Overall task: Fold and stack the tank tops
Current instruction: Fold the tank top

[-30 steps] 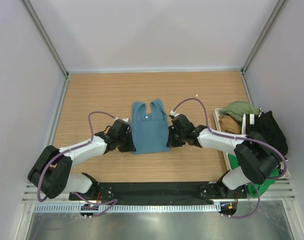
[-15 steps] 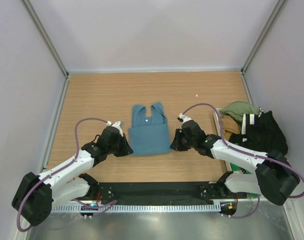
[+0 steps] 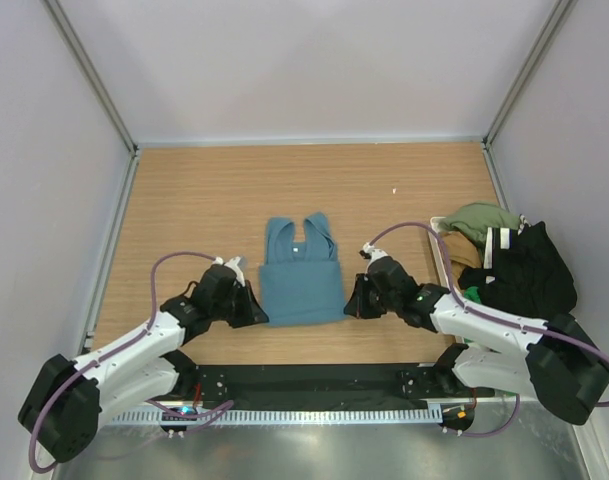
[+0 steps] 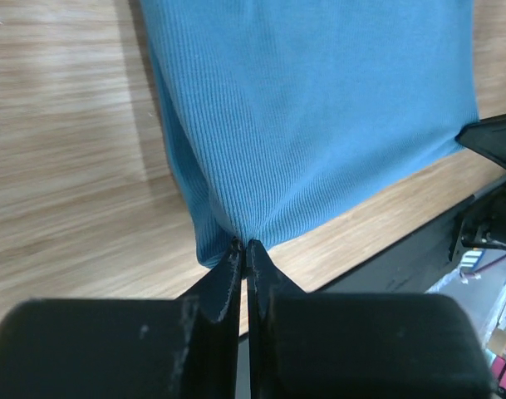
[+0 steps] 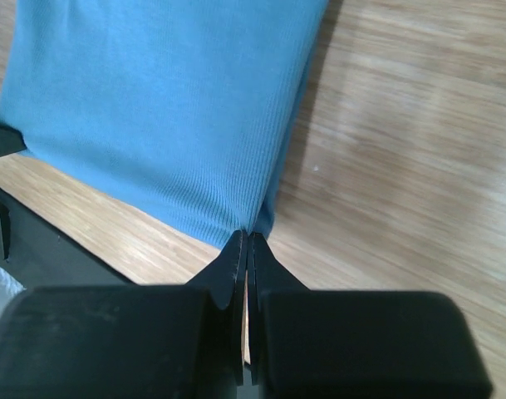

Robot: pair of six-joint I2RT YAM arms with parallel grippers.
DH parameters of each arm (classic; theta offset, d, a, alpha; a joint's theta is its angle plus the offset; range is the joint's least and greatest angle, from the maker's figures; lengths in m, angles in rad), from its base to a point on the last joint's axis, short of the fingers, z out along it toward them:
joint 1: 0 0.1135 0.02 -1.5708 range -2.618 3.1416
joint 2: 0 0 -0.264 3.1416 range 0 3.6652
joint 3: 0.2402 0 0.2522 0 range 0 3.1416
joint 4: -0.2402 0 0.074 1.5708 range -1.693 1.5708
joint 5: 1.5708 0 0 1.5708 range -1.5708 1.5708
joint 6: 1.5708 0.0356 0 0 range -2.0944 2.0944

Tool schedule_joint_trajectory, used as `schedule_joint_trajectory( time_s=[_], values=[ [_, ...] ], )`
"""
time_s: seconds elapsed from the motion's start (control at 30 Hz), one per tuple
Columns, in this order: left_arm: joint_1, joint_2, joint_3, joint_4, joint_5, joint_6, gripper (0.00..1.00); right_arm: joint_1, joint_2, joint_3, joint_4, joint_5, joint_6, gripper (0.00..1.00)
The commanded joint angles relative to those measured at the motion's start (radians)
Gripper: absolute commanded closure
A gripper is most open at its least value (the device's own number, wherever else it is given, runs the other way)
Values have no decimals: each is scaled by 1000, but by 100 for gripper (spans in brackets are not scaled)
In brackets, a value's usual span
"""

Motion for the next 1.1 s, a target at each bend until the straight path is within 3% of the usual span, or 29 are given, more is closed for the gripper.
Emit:
schedule_joint_trajectory(
  time_s=[0.0, 0.3, 0.43, 0.73, 0.93, 1.07],
  values=[
    [-19, -30, 27, -7, 48, -32, 98, 27, -37, 80, -54, 19, 15, 99],
    [-20, 13, 234, -238, 36, -54, 100, 31, -17, 292, -292, 99, -25, 99],
    [12, 45, 302, -269, 40, -40, 99, 24, 33, 378, -347, 151, -49, 99],
    [143, 212, 480, -305, 149, 18, 100, -111, 175, 567, -356, 35, -106, 99],
    [194, 245, 549, -295, 160, 29, 99, -137, 238, 655, -373, 9, -134, 99],
    [238, 356, 601, -280, 208, 46, 100, -171, 302, 738, -387, 6, -149, 99]
  ],
)
